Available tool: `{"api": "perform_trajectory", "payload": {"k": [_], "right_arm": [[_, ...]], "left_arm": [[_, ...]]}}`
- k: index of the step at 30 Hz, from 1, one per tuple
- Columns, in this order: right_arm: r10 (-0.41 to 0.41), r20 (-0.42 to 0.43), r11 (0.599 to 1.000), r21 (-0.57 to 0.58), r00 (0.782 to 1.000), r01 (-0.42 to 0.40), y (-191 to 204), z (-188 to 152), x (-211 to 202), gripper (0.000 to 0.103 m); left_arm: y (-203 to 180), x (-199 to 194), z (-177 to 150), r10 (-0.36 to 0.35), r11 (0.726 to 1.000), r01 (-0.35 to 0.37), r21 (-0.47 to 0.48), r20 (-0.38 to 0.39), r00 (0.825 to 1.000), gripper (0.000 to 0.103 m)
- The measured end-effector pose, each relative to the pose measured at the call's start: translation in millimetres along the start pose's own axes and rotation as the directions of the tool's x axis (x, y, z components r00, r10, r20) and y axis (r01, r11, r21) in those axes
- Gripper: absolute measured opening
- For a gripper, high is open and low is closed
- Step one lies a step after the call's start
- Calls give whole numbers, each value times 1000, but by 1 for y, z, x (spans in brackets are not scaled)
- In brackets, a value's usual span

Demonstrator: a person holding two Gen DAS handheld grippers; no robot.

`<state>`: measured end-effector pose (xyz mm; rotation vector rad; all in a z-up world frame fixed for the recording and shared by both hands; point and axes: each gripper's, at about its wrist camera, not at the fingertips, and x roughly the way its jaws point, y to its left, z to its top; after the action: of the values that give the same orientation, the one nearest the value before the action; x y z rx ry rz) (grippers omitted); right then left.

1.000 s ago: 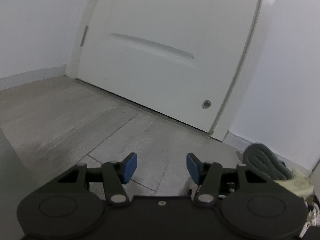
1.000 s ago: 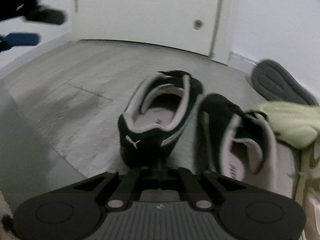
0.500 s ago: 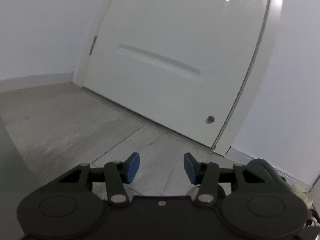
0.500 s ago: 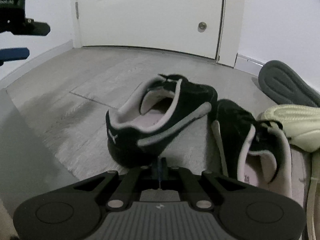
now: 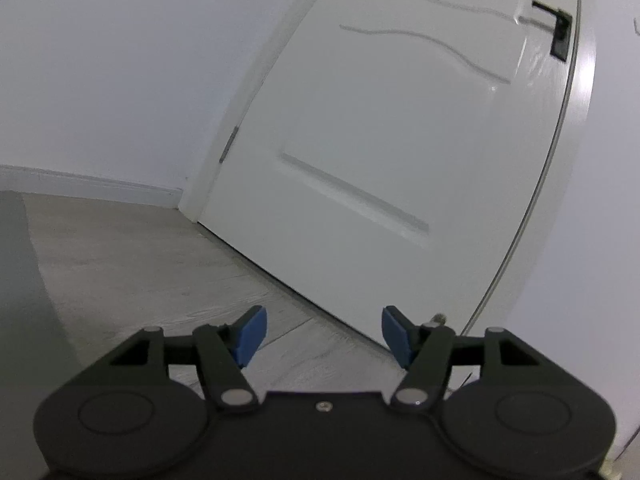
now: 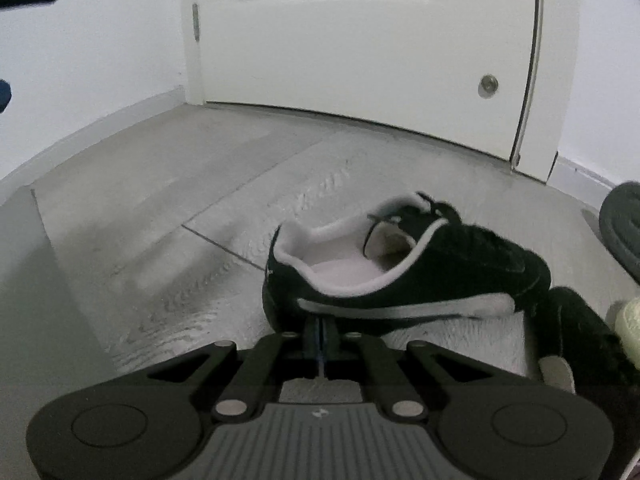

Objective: Organize scattered shoes

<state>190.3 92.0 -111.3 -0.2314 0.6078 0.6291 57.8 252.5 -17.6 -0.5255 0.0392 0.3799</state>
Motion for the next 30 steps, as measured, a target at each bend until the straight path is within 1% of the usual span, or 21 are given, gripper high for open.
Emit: {"api": "perform_trajectory", "payload": {"k": [1, 3, 5, 7, 9, 11, 14, 16, 17, 18, 19, 20, 22, 24, 26, 27, 28, 30], "right_arm": [[-4, -1, 1000, -6, 1000, 4, -1, -1, -1, 5], [-40, -16, 998, -53, 999, 39, -9, -8, -4, 6], [-68, -46, 995, -82, 997, 64, -18, -12, 3, 6], [-66, -44, 995, -74, 997, 63, -20, -10, 7, 6], [-63, -30, 995, -73, 998, 61, -18, 0, 15, 6], [-63, -28, 994, -91, 998, 60, -11, 8, 24, 6], [-35, -20, 992, -121, 999, 32, 0, 22, 40, 6], [-9, -22, 989, -146, 1000, 6, 7, 30, 51, 7], [22, -27, 989, -143, 999, -25, 8, 36, 54, 8], [54, -31, 989, -139, 998, -58, 8, 42, 55, 13], [98, -27, 988, -115, 995, -100, 3, 46, 49, 23], [139, -20, 986, -93, 990, -140, -1, 49, 42, 31], [169, 14, 980, -105, 986, -166, -7, 49, 29, 77], [174, 105, 971, -186, 979, -153, -21, 43, 2, 93], [139, 118, 962, -250, 983, -107, -33, 42, -3, 93], [90, 82, 952, -299, 993, -62, -42, 43, 4, 93], [69, 62, 947, -319, 996, -46, -46, 44, 9, 93], [39, -17, 932, -361, 999, -43, -63, 51, 31, 93]], "left_arm": [[1, -1, 1, -11, 1000, 11, -21, 13, 1000, 65], [2, -5, 2, -22, 999, 23, -46, 22, 1000, 66], [5, -5, 2, -18, 998, 20, -65, 26, 1000, 67], [10, 1, 2, -14, 996, 15, -86, 16, 1000, 67], [11, 1, 1, -13, 995, 14, -95, 9, 1000, 67], [13, 2, 0, -29, 993, 29, -113, -5, 1000, 67], [15, 6, -2, -53, 990, 49, -130, -31, 998, 67], [16, 12, -4, -58, 990, 50, -132, -54, 997, 67], [16, 14, -5, -60, 990, 51, -130, -65, 996, 67], [15, 16, -6, -62, 990, 52, -128, -73, 995, 67], [15, 17, -7, -65, 991, 55, -124, -78, 995, 67], [14, 18, -8, -69, 991, 59, -122, -80, 994, 67], [13, 17, -9, -80, 990, 70, -122, -79, 994, 67], [11, 15, -9, -90, 989, 81, -123, -72, 993, 67], [9, 16, -10, -99, 989, 91, -115, -66, 993, 69], [9, 17, -11, -100, 990, 92, -110, -69, 993, 69], [9, 18, -12, -100, 991, 92, -101, -74, 992, 69], [8, 19, -13, -101, 991, 94, -94, -80, 992, 69]]}}
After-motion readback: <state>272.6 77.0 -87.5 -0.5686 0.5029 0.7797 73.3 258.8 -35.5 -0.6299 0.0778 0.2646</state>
